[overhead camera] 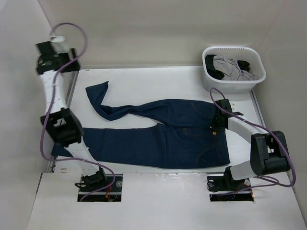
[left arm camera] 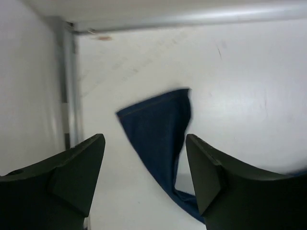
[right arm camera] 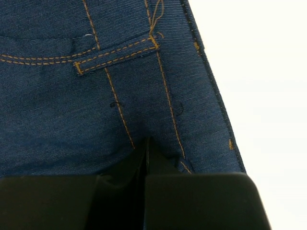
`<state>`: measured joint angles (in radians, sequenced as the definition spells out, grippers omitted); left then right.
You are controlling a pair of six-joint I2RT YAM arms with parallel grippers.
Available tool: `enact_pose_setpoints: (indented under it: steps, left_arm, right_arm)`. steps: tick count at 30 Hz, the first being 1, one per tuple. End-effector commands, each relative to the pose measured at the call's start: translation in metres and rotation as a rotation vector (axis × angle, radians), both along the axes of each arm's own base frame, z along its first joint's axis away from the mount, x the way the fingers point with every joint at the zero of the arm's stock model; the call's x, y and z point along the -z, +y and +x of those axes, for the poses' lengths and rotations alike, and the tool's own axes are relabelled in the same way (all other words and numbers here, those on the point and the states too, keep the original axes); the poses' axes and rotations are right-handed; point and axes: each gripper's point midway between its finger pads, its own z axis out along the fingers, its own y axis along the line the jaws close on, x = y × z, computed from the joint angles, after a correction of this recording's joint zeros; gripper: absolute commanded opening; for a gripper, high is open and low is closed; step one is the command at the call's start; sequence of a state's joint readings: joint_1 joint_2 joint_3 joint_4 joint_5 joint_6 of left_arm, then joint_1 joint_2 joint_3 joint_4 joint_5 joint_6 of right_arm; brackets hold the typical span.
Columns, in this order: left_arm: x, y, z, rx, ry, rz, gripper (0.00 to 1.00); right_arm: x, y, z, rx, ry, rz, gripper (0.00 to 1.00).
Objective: Fold and stack the trousers
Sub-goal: Flatten the trousers out, then fold the trousers
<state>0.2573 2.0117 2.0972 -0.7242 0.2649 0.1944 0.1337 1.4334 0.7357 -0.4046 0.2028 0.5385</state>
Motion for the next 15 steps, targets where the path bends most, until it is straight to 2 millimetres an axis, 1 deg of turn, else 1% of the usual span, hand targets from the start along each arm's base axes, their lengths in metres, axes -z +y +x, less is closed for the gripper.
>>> enact_pose_setpoints:
  steps: [1,3,4,6,8,9,10,11,13,14,15]
  left_arm:
    - [-0.029,0.05,-0.018,-0.164,-0.177,-0.331,0.66]
    - [-0.005,0.068,-0.029,-0.206,-0.145,-0.36,0.66]
    - [0.015,0.074,-0.032,-0.218,-0.102,-0.358,0.64]
    - [0.057,0.079,-0.033,-0.223,0.011,-0.35,0.61]
    - [0.093,0.077,-0.029,-0.198,0.109,-0.335,0.6]
    - [0.105,0.076,-0.026,-0.193,0.135,-0.325,0.6]
    - [0.122,0.077,-0.018,-0.198,0.163,-0.292,0.6]
    - [0.135,0.083,-0.013,-0.221,0.182,-0.259,0.61]
    - [0.151,0.091,-0.001,-0.254,0.196,-0.211,0.62]
    - [0.157,0.092,0.006,-0.254,0.2,-0.204,0.63]
    - [0.161,0.088,0.013,-0.241,0.202,-0.205,0.64]
  right_arm:
    - [0.0,0.006,-0.008,-0.004,0.012,0.001,0.0]
    - [0.002,0.01,-0.008,-0.015,0.021,0.002,0.0]
    - [0.003,0.012,-0.007,-0.02,0.022,0.003,0.0]
    - [0.003,0.016,-0.004,-0.03,0.027,0.005,0.01]
    - [0.003,0.018,-0.001,-0.043,0.033,-0.006,0.01]
    - [0.003,0.018,0.0,-0.045,0.035,-0.008,0.01]
    - [0.002,0.018,0.001,-0.045,0.034,-0.009,0.02]
    - [0.003,0.018,0.002,-0.044,0.036,-0.009,0.02]
    - [0.001,0.019,0.006,-0.041,0.026,-0.006,0.03]
    - [-0.001,0.017,0.009,-0.037,0.021,-0.007,0.03]
    - [-0.003,0.016,0.01,-0.037,0.018,-0.008,0.03]
